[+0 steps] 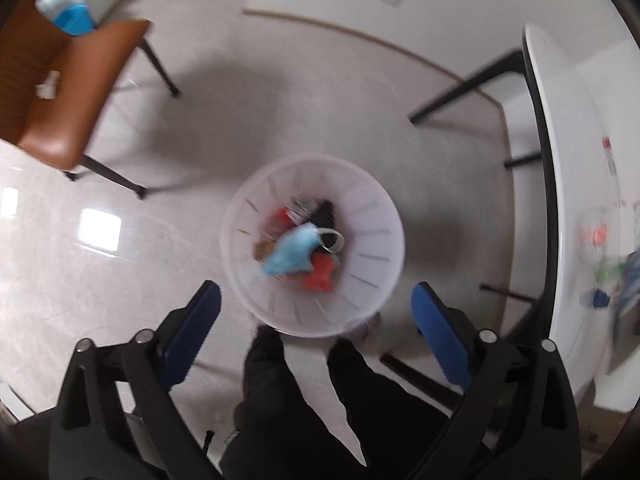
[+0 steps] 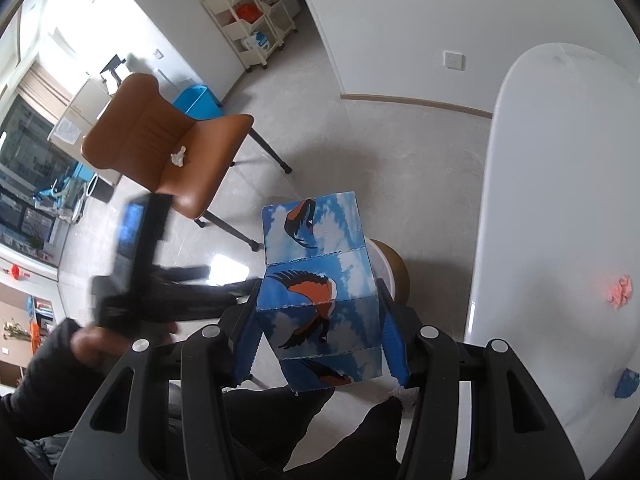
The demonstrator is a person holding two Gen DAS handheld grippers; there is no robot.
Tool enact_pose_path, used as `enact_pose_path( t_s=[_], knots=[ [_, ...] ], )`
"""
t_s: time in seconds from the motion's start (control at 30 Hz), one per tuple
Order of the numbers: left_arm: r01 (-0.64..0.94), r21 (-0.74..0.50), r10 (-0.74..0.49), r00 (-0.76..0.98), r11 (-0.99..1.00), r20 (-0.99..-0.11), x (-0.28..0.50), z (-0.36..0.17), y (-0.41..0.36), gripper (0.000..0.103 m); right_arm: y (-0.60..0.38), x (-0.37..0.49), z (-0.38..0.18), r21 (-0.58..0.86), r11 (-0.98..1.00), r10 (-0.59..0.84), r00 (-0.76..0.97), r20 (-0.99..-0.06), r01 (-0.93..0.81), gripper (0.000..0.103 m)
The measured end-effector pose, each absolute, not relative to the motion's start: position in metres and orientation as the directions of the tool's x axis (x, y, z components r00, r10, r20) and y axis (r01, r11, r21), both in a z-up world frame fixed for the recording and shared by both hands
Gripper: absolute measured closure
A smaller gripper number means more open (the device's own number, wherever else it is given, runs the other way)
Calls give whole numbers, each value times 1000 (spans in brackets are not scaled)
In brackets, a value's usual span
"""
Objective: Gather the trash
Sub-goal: 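Carry the wrapper and cube box over the white bin and open both tools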
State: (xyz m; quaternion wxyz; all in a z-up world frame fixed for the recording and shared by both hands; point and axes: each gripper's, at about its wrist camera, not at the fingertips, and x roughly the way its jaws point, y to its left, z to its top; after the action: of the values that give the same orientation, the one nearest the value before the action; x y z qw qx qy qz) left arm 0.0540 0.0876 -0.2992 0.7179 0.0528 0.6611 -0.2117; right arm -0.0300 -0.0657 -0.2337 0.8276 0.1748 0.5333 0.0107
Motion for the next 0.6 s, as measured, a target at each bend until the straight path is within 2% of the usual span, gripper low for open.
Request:
enact_pose_path(
  t_s=[0.17,0.23,0.27,0.33,0.47,0.6],
  knots=[
    [348,-89,-167,201,933,-965,61,-252,123,8,-53,-17,-257,301,946,231,403,-885,119,48],
    [347,-51,-144,247,937,-958,61,-236,131,8,-45,-10,-273,301,948,240,382,-893,108,36],
    [346,-40,-136,258,937,-956,60,-232,133,8,-43,-9,-277,300,948,241,376,-895,106,24],
    [342,-33,-134,277,939,-952,59,-224,138,8,-36,-3,-291,285,953,230,358,-905,106,12],
    [329,-58,-147,254,943,-956,61,-221,138,8,-28,4,-308,272,957,227,319,-920,103,10],
    [337,-78,-164,234,938,-958,60,-218,131,8,-33,-1,-298,272,954,219,325,-920,127,10]
  ],
)
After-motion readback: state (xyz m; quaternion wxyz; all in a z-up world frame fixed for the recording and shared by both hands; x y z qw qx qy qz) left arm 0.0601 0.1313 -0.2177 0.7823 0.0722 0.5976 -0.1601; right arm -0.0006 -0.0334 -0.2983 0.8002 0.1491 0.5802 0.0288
